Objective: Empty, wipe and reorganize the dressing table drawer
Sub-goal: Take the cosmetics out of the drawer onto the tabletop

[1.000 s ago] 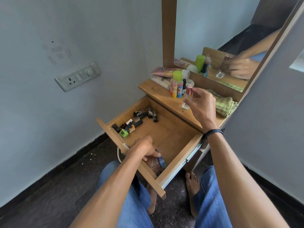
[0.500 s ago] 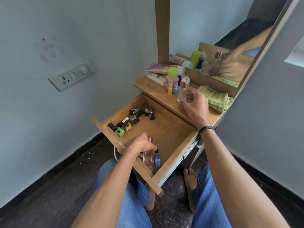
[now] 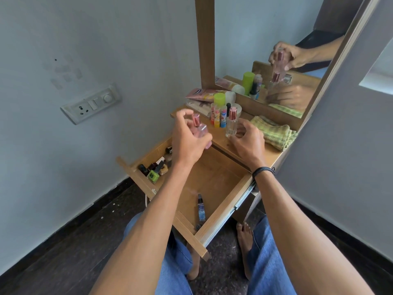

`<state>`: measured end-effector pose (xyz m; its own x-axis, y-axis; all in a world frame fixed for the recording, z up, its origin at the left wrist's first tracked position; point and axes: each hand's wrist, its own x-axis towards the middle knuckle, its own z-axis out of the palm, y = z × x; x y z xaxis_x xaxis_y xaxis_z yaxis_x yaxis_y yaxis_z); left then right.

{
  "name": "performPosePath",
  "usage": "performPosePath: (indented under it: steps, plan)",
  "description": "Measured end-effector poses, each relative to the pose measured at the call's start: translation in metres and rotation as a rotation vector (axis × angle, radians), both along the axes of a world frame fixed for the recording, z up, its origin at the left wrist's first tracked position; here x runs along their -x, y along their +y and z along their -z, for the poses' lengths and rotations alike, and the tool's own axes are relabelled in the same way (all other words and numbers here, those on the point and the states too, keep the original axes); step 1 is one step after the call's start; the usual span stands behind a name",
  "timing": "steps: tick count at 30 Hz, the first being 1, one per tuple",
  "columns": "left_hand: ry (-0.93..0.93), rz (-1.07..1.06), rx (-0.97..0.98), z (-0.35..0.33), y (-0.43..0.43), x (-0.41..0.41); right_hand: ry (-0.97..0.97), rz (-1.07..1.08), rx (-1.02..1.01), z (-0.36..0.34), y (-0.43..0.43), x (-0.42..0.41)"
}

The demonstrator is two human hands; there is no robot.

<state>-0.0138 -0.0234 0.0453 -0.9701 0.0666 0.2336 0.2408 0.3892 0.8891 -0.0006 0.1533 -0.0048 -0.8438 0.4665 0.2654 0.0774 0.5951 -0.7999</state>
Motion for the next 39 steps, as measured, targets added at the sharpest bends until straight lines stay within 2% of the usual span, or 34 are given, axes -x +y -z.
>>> performPosePath:
  steps: [5, 11, 23, 32, 36, 39]
  plan:
    - [0.132, 0.045, -0.017, 0.013, 0.031, 0.023, -0.001, 0.009, 0.007, 0.001, 0.0, 0.0]
    - [0.166, 0.081, -0.031, 0.026, 0.046, 0.032, -0.002, -0.006, 0.029, 0.0, 0.001, 0.002]
    - [-0.068, 0.186, -0.27, 0.033, 0.038, 0.041, 0.01, -0.034, 0.051, 0.003, 0.001, 0.001]
    - [-0.159, 0.184, -0.293, 0.038, 0.039, 0.043, 0.014, -0.014, 0.063, 0.002, 0.002, 0.001]
    - [-0.211, 0.173, -0.252, 0.039, 0.03, 0.039, 0.025, -0.013, 0.067, 0.001, 0.001, 0.0]
    - [-0.203, 0.064, -0.088, 0.042, 0.013, 0.029, 0.009, 0.016, 0.045, 0.002, 0.0, 0.0]
